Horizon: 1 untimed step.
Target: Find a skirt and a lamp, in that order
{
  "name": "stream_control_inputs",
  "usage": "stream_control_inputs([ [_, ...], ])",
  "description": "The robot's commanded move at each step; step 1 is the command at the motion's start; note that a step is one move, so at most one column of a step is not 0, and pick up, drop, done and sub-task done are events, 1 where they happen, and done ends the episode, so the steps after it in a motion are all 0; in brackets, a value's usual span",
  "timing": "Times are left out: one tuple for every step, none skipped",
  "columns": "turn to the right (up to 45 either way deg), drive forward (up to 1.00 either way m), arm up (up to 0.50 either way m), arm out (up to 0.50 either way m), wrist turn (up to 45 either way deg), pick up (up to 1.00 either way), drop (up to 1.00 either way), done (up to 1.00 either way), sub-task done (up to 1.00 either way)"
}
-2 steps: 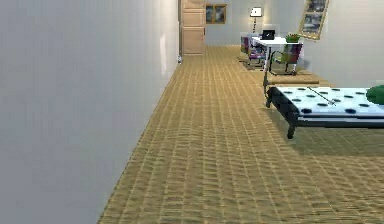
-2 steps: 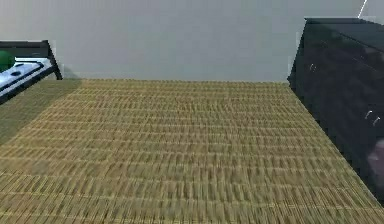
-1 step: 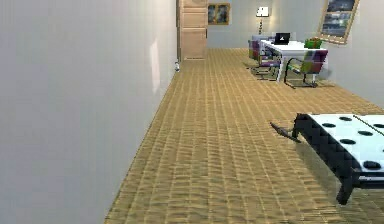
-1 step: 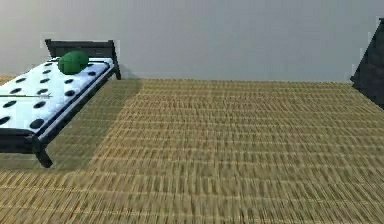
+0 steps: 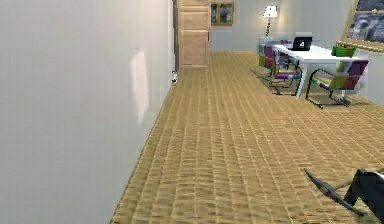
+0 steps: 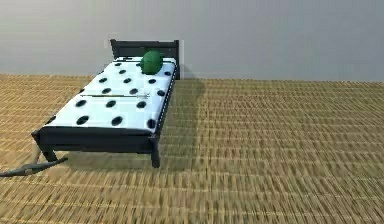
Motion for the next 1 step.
stream_control_inputs([
  [0.0,1.0,0.0,0.0,0.0,0.0,0.0,0.0,0.0],
])
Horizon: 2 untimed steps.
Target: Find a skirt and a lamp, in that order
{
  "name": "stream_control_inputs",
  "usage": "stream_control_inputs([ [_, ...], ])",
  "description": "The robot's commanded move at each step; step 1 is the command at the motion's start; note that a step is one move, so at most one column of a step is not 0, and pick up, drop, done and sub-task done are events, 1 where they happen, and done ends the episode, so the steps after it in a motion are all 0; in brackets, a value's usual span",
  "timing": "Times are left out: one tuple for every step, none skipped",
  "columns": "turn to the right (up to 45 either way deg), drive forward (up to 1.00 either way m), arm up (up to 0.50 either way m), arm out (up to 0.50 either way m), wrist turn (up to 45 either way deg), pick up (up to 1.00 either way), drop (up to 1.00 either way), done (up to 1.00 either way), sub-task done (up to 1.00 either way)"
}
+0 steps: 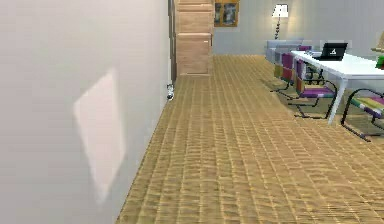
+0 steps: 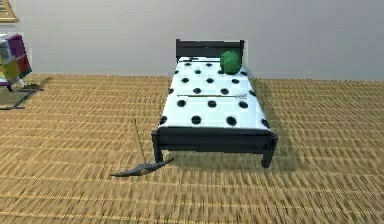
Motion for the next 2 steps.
stream_control_inputs([
  [0.0,1.0,0.0,0.0,0.0,0.0,0.0,0.0,0.0],
  [3.0,0.0,0.0,0.0,0.0,0.0,0.0,0.0,0.0],
])
